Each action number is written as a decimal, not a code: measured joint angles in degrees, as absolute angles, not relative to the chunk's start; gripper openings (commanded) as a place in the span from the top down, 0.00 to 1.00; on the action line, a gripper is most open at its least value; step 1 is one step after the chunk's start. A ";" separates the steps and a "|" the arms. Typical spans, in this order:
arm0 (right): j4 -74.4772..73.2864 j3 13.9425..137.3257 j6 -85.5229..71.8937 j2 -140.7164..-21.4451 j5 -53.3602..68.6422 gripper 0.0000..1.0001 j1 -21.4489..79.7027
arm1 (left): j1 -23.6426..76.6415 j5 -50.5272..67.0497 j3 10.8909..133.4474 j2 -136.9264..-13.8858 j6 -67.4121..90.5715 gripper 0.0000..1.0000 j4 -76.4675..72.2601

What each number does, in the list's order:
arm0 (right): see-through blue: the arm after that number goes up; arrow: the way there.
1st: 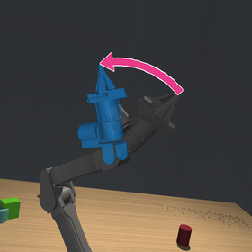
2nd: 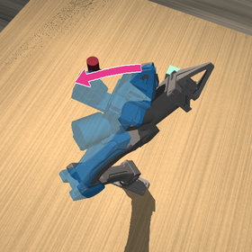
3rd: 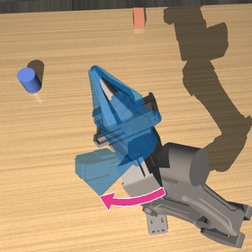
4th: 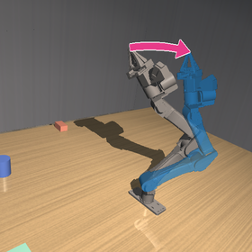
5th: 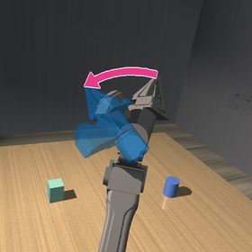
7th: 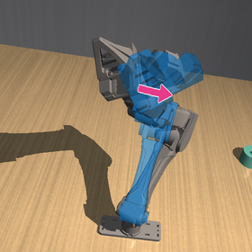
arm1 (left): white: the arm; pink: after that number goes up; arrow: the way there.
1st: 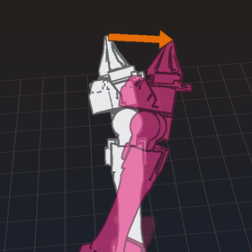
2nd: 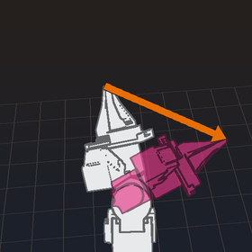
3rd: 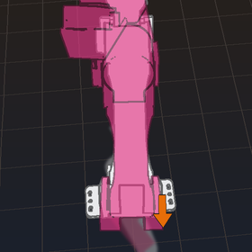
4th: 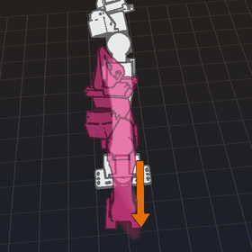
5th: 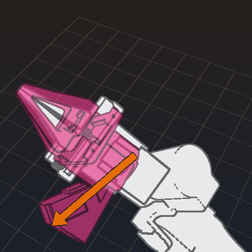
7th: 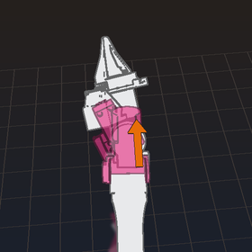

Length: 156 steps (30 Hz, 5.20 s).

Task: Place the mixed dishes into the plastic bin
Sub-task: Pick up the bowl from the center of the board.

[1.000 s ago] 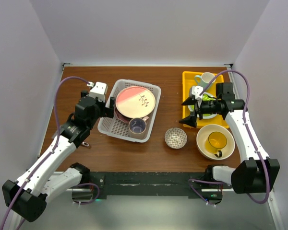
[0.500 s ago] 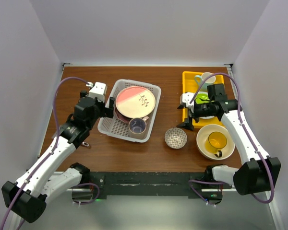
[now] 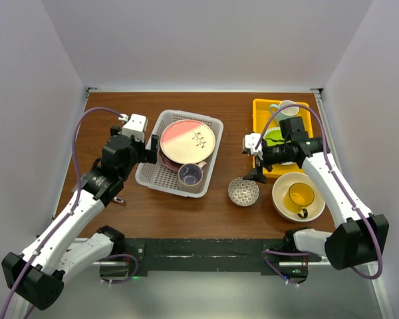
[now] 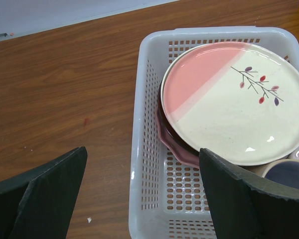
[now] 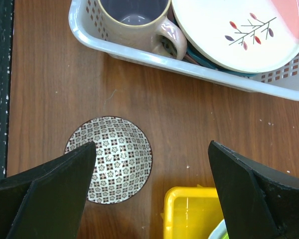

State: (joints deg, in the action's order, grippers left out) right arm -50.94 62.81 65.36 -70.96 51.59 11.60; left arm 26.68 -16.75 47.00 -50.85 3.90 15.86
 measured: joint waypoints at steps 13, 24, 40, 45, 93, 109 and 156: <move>-51.13 62.81 66.54 -70.98 48.25 0.02 13.56 | 26.68 -16.75 47.00 -50.52 3.90 0.00 15.86; -51.09 62.78 67.16 -70.98 45.52 0.02 14.85 | 26.68 -16.75 47.00 -50.50 3.90 0.00 15.84; -52.29 62.76 71.46 -70.98 44.01 0.02 16.21 | 26.68 -16.78 47.00 -50.48 3.90 0.00 15.84; -52.66 62.50 73.08 -71.00 43.90 0.02 16.51 | 26.68 -16.75 47.00 -50.28 3.90 0.00 15.84; -51.42 59.42 74.17 -72.16 39.27 0.02 19.05 | 26.68 -16.75 46.98 -49.84 3.90 0.00 15.81; -51.13 58.57 75.11 -72.38 37.54 0.02 19.99 | 26.68 -16.78 46.98 -49.82 3.90 0.00 15.81; -39.97 56.95 69.71 -90.52 28.49 0.77 22.96 | 26.68 -16.80 46.74 -48.73 3.90 0.00 15.46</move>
